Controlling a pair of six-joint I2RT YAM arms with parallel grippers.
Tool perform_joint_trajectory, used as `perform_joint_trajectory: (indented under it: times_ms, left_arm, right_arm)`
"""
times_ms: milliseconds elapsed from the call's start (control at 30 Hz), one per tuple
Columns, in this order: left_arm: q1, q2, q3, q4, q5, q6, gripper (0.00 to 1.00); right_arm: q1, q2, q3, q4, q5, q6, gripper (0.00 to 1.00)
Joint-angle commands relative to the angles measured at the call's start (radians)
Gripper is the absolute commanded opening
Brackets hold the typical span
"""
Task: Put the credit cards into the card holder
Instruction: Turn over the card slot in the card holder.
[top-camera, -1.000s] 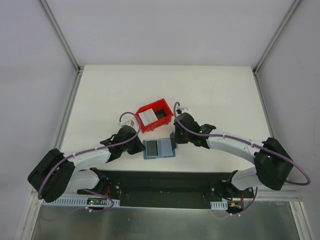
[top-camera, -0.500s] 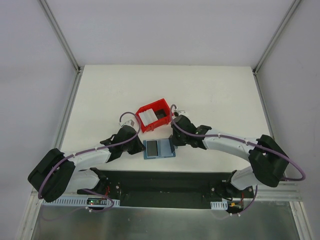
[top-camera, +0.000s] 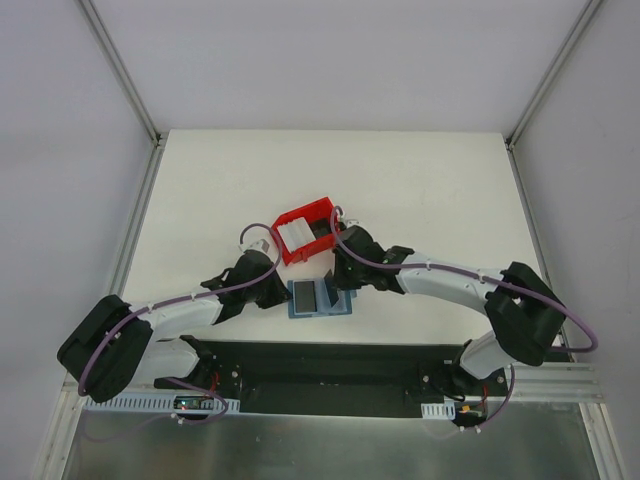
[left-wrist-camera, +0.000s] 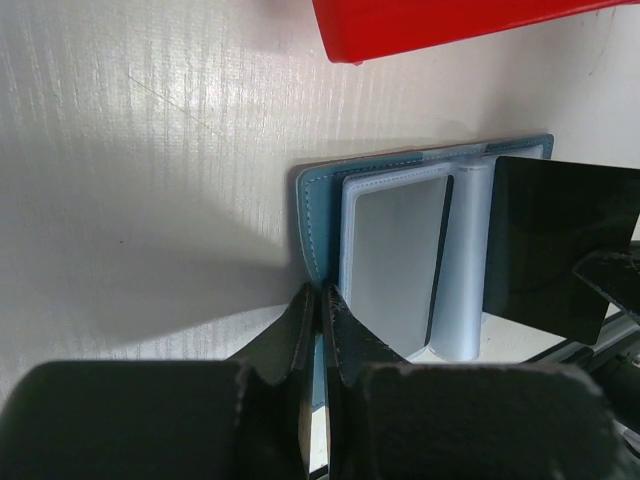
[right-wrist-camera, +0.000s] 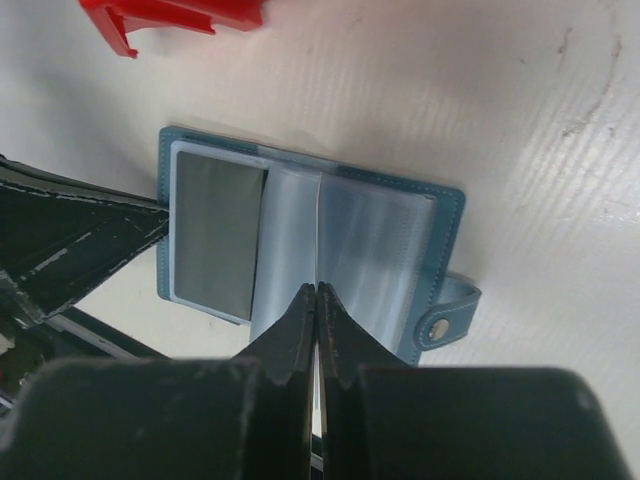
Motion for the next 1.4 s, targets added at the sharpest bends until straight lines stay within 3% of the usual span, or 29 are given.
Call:
perform_joint_trajectory:
  times_ms: [0, 367, 600, 867, 1033, 1367]
  left_arm:
    - [0.002, 0.026, -0.005, -0.058, 0.007, 0.006, 0.0]
    - [0.002, 0.035, -0.017, -0.043, 0.006, -0.011, 0.0]
    - [0.002, 0.055, -0.039, -0.032, -0.011, -0.036, 0.0]
    - [0.002, 0.08, -0.054, -0.023, -0.02, -0.049, 0.0]
    - [0.002, 0.066, -0.056, -0.023, -0.014, -0.045, 0.0]
    - [0.002, 0.06, -0.05, -0.023, 0.003, -0.037, 0.0]
  right_arm:
    - [0.009, 0.03, 0.061, 0.052, -0.092, 0.019, 0.0]
    - [0.02, 0.106, 0.125, 0.126, -0.206, 0.037, 0.0]
    - [0.021, 0.072, 0.188, 0.181, -0.293, -0.004, 0.0]
    - [-0.003, -0.092, 0.121, -0.023, -0.016, -0.055, 0.0]
    - [-0.06, -0.152, -0.005, -0.075, 0.02, -0.01, 0.0]
    - [-0.074, -0.117, -0.027, -0.129, 0.043, 0.005, 0.0]
